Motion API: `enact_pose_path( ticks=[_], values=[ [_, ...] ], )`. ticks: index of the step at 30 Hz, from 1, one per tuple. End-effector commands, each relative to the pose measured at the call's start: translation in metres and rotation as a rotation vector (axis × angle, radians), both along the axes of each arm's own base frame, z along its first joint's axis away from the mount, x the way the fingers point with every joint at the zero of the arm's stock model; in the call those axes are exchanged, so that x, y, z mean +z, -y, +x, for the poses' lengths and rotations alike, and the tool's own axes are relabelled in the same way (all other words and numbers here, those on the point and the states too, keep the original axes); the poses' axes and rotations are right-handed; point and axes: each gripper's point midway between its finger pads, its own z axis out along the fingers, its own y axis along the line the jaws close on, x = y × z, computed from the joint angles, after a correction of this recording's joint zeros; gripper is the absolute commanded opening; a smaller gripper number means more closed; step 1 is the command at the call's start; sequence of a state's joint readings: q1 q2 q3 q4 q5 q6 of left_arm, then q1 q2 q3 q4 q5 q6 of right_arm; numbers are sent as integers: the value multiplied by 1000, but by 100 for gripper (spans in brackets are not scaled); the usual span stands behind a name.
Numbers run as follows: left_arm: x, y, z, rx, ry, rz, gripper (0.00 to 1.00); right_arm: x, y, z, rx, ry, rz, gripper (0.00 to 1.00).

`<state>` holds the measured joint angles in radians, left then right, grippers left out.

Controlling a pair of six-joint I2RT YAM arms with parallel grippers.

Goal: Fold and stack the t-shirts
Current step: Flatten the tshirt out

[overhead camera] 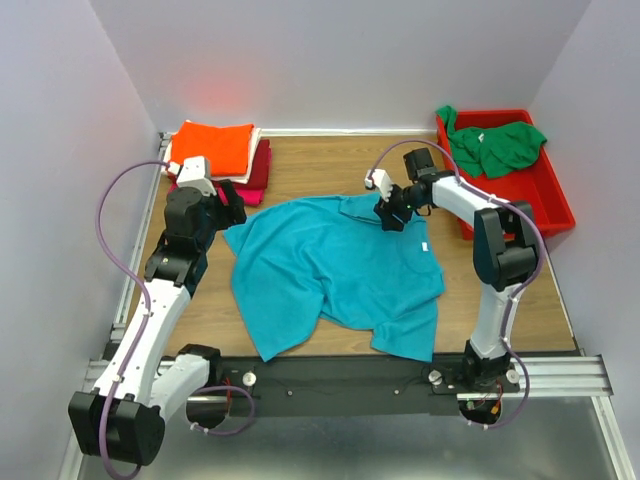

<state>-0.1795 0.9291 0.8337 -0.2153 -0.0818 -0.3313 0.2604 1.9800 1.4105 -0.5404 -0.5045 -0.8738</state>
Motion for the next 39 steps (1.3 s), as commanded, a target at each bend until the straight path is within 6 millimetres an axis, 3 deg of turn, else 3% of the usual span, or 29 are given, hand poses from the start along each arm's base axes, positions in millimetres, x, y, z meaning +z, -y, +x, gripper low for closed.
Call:
enact_pose_path(
  ticks=[1, 6, 19, 23, 28, 33, 35, 38, 39],
  values=[
    [7, -3, 2, -43, 37, 85, 81, -2, 7, 17, -42, 19, -52, 64],
    [-9, -4, -1, -44, 3, 103, 80, -7, 8, 21, -51, 13, -62, 63],
    [-20, -6, -6, -38, 1, 99, 80, -24, 2, 19, -53, -30, -69, 51],
    [-21, -7, -6, -32, 2, 95, 80, -21, -2, 22, -48, -27, -52, 39],
    [-29, -11, -2, -3, -7, 73, 80, -3, -7, 29, -59, -1, -29, 4],
    [-61, -44, 19, 65, -101, -3, 78, 27, -1, 47, -145, 62, -40, 1],
    [-82, -53, 28, 53, -150, -54, 66, 35, 0, 50, -163, 78, -39, 1],
    [-93, -66, 42, 47, -179, -134, 59, 40, -1, 51, -178, 77, -24, 1],
    [-107, -65, 50, 32, -221, -153, 57, 40, -2, 50, -179, 70, -16, 1]
  ],
)
